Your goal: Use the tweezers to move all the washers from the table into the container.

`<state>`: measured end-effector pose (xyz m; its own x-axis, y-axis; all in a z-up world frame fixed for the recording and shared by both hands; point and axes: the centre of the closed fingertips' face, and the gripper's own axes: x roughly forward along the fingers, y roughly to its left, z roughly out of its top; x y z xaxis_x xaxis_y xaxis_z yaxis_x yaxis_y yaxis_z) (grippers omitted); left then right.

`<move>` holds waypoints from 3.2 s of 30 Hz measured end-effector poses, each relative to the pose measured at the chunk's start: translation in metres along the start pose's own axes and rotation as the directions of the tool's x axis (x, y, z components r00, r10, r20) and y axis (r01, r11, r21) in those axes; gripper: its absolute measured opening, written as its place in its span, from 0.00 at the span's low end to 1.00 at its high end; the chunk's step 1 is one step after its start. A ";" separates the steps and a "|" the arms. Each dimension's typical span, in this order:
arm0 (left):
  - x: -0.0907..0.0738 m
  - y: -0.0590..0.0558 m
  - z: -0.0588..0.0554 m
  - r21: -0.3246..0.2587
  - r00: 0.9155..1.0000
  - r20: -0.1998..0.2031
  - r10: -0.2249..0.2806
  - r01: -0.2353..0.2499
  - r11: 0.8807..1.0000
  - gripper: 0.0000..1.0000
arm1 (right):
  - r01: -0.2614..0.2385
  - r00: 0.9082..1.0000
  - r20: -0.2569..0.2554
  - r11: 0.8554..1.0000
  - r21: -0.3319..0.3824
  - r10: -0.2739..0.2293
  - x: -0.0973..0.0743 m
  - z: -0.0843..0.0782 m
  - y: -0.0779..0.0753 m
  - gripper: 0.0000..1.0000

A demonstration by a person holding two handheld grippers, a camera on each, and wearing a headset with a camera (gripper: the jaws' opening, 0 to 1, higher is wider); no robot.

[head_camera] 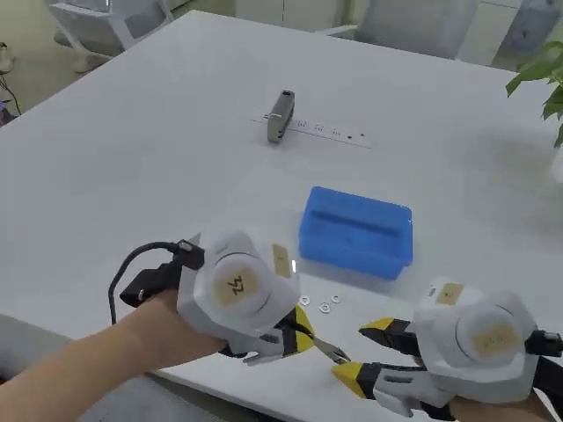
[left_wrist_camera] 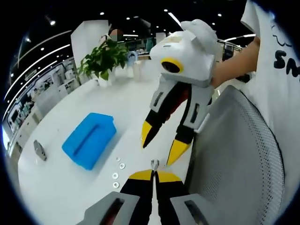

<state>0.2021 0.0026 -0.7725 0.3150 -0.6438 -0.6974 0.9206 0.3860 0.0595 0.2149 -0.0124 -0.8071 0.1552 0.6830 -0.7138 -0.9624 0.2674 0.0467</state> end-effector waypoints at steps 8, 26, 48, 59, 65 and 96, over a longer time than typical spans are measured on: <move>-0.009 0.000 0.012 -0.020 0.999 0.044 0.029 -0.029 0.999 0.00 | -0.082 0.997 -0.017 0.993 -0.088 0.081 0.021 0.012 0.018 0.16; -0.032 0.021 0.016 -0.074 0.975 0.152 0.164 -0.155 0.985 0.12 | -0.046 0.998 0.022 0.986 -0.159 0.050 0.017 0.046 0.014 0.04; -0.033 0.017 0.024 -0.130 0.974 0.185 0.129 -0.106 0.986 0.16 | -0.078 0.997 0.004 0.978 -0.193 0.081 0.023 0.047 0.017 0.03; -0.027 0.021 0.031 -0.093 0.970 0.205 0.128 -0.111 0.989 0.03 | -0.077 0.997 -0.007 0.973 -0.216 0.077 0.023 0.049 0.015 0.03; -0.026 0.023 0.033 -0.088 0.967 0.220 0.129 -0.112 0.990 0.00 | -0.069 0.998 -0.011 0.974 -0.215 0.068 0.022 0.049 0.011 0.03; -0.017 0.023 0.015 -0.144 0.972 0.212 0.104 -0.074 0.987 0.00 | -0.127 0.991 -0.069 0.964 -0.236 0.114 0.042 0.037 0.019 0.03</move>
<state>0.2211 0.0126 -0.7484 0.4507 -0.7252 -0.5204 0.8517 0.5239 0.0076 0.2118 0.0468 -0.8102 0.0290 0.6603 -0.7504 -0.9995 0.0108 -0.0291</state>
